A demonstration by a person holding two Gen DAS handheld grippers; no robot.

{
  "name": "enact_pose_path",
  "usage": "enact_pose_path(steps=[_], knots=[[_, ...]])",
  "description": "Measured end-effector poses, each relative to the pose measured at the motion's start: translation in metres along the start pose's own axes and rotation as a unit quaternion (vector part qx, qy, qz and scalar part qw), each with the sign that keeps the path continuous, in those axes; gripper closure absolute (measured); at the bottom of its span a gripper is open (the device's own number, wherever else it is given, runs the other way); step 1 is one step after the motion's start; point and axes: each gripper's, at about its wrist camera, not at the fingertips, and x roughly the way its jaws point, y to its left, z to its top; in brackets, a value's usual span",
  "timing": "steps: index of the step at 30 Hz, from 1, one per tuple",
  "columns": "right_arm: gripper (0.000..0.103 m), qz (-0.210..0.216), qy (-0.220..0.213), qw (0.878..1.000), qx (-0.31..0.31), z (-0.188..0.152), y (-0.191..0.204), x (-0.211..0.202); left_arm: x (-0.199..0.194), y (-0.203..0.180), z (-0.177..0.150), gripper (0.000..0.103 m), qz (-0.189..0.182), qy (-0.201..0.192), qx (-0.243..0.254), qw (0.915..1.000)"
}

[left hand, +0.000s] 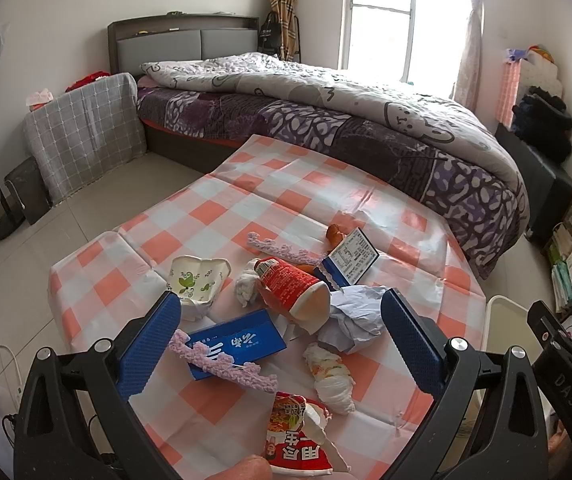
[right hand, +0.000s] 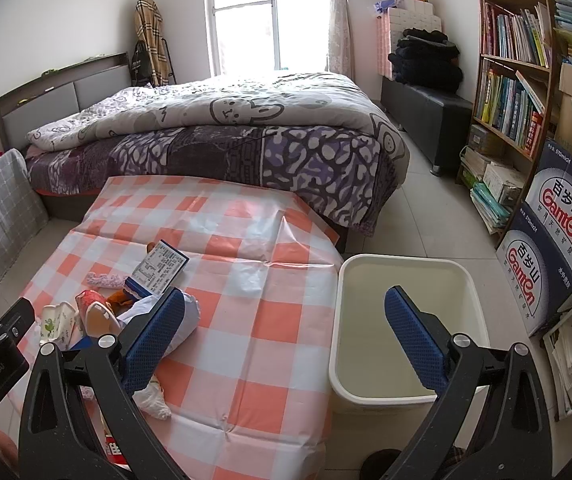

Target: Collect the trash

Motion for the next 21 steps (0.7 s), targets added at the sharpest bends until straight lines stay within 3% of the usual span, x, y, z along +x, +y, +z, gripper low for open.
enact_pose_path(steps=[21], knots=[[0.007, 0.001, 0.002, 1.0, 0.001, -0.0015, -0.0014, 0.0, 0.0003, -0.0009, 0.0009, 0.006, 0.001, 0.002, 0.001, 1.0]])
